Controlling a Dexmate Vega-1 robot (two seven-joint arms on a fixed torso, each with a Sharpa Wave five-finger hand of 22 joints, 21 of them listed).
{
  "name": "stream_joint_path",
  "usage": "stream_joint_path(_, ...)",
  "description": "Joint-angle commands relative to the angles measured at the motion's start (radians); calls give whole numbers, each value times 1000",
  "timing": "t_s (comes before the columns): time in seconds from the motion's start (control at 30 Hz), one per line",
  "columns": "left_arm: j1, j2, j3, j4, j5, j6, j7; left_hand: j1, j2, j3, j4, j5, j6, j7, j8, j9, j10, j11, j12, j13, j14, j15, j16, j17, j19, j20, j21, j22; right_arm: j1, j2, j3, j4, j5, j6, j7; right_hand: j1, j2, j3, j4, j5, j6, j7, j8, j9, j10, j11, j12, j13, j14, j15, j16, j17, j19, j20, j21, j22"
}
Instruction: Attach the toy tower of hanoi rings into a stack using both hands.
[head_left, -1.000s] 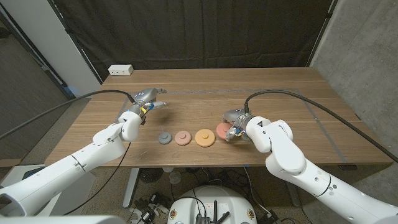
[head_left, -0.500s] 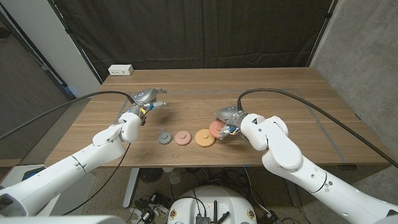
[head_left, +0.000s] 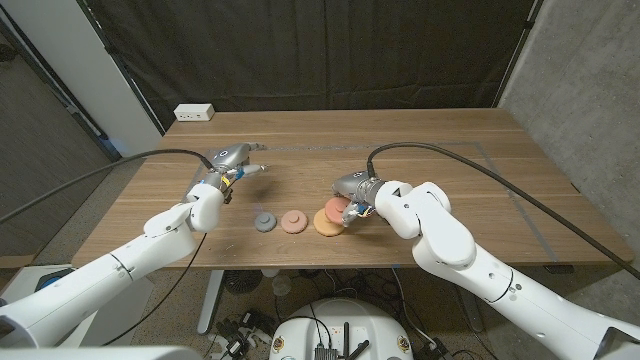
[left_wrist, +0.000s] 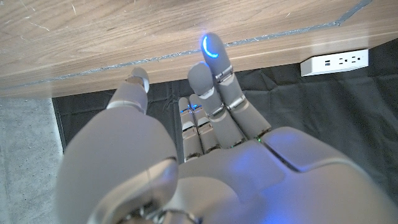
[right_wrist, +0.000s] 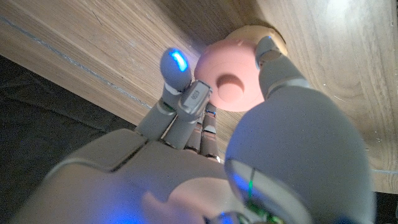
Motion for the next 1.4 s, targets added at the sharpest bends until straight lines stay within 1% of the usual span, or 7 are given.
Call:
stream_joint_path(0.03,28,12,-15,1,-8,-18,17,4,7,9,-2,5,7,3,4,5,3,-3,-2,5,6,-23,2,1,-6,-72,8,-1,36,30,-29,23,-17,39,16,31,40,52,46,7,165,-153,20,4,237,-227,-3,86,11,-13,-1,2,1,-1,6,0)
stream_joint_path(0.27,33,6,-16,-1,-4,-22,28,4,7,10,-1,4,8,4,4,5,6,1,-2,5,7,-23,3,2,-10,-72,11,-2,50,42,-40,29,-26,57,34,31,40,55,46,7,166,-153,20,4,238,-227,-6,89,11,-13,-1,2,0,-1,6,0)
stream_joint_path(0.43,29,-6,-12,3,-4,-27,32,4,7,10,-1,4,9,4,4,5,7,-4,-2,5,6,-23,2,2,-10,-72,11,-2,65,56,-52,41,-41,70,41,30,39,57,46,7,164,-154,20,4,233,-226,-9,91,11,-13,-1,2,-3,-1,4,-3)
stream_joint_path(0.73,22,-23,-8,11,-3,-33,41,5,7,12,-1,4,12,4,5,5,11,-4,-2,6,3,-23,-2,-4,-14,-72,17,-2,99,80,-69,82,-56,90,76,29,41,61,47,9,166,-153,19,4,236,-227,-13,90,10,-13,-2,2,-4,-1,3,-6)
stream_joint_path(1.0,14,-26,-2,20,2,-28,34,5,8,13,-1,4,11,1,4,5,12,-5,-3,6,5,-23,-2,-6,-15,-72,22,-2,125,97,-81,113,-54,101,89,29,42,64,47,10,168,-153,20,5,240,-229,-13,93,9,-13,-2,2,-5,-1,2,-10)
stream_joint_path(1.1,10,-27,0,26,2,-29,32,5,8,14,-1,4,13,0,4,5,14,-5,-3,5,11,-23,1,-4,-12,-72,25,-3,132,101,-85,125,-51,103,91,29,43,64,47,11,170,-154,20,5,240,-225,-13,94,10,-13,-2,2,-1,-1,6,-7)
stream_joint_path(1.4,-8,-31,7,41,4,-39,26,5,7,15,-1,5,19,-1,6,5,20,-4,-4,3,18,-23,6,0,-9,-72,31,-3,149,108,-108,152,-66,101,112,29,46,68,47,14,170,-154,20,6,243,-230,-14,96,10,-13,-2,2,-5,-1,3,-14)
